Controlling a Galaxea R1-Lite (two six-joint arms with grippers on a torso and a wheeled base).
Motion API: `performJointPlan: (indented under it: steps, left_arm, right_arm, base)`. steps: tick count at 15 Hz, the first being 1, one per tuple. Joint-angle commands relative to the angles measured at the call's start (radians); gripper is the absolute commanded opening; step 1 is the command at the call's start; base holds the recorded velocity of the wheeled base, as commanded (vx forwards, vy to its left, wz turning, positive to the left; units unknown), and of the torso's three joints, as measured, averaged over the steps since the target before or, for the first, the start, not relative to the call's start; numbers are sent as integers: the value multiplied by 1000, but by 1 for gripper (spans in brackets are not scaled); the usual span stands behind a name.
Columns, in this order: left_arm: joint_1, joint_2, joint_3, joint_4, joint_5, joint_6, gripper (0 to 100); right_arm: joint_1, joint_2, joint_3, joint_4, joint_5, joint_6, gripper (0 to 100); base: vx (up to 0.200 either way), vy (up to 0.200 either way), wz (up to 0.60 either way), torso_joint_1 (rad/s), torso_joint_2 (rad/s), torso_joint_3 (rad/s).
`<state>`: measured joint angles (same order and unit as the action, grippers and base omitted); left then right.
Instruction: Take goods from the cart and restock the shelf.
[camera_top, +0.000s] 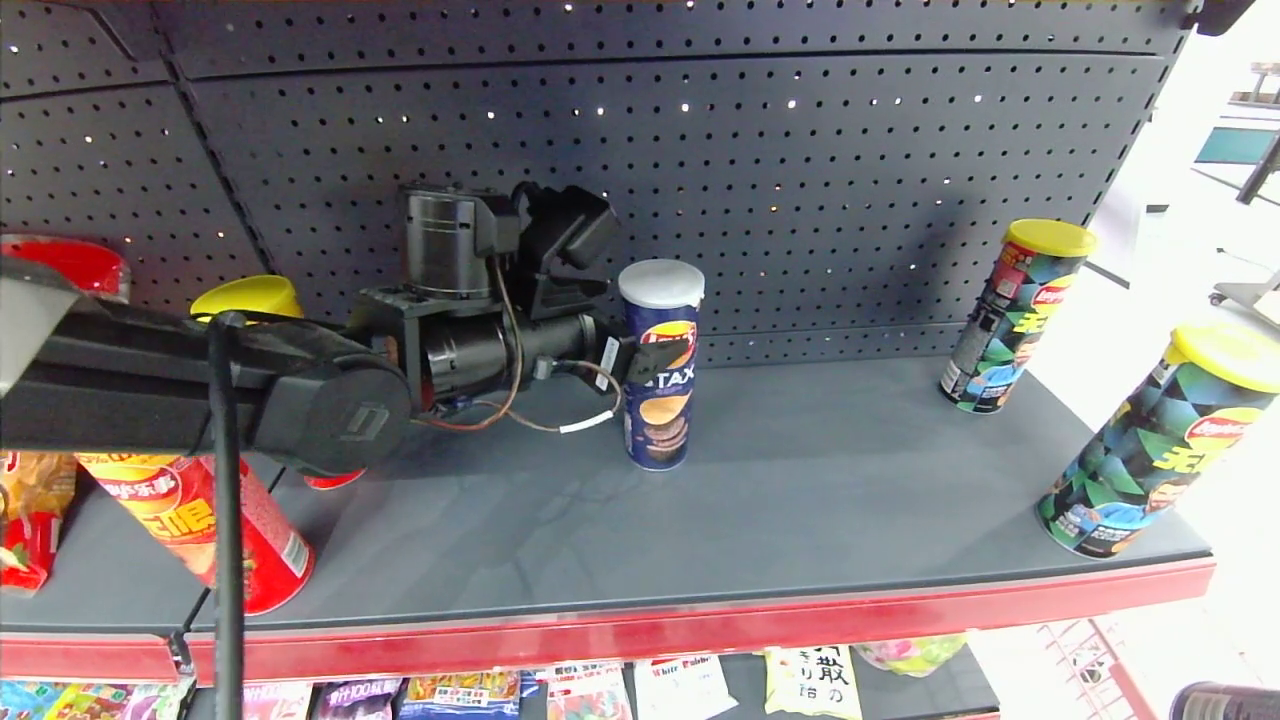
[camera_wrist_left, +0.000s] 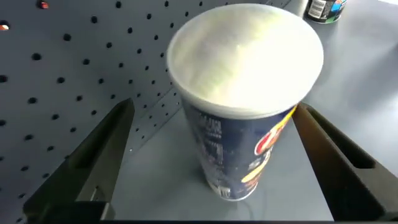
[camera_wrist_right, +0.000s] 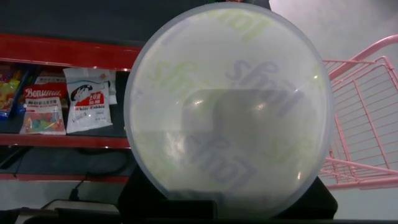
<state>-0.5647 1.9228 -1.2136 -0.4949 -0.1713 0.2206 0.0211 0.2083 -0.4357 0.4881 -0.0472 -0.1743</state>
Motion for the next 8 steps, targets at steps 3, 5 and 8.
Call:
performJointPlan:
  steps: [3,5,8]
  left_arm:
    - [-11,30,-15,1,-4,-1,100]
    - [-12,39,-27,1,-4,-1,100]
    - [-14,53,-53,-1,-2,-1,100]
  right_arm:
    - [0,3,2,0,0,1,0]
    - [0,3,2,0,0,2,0]
    - [0,5,2,0,0,2,0]
  base:
    - [0,0,0,0,0,0]
    - [0,0,0,0,0,0]
    - [0,0,0,0,0,0]
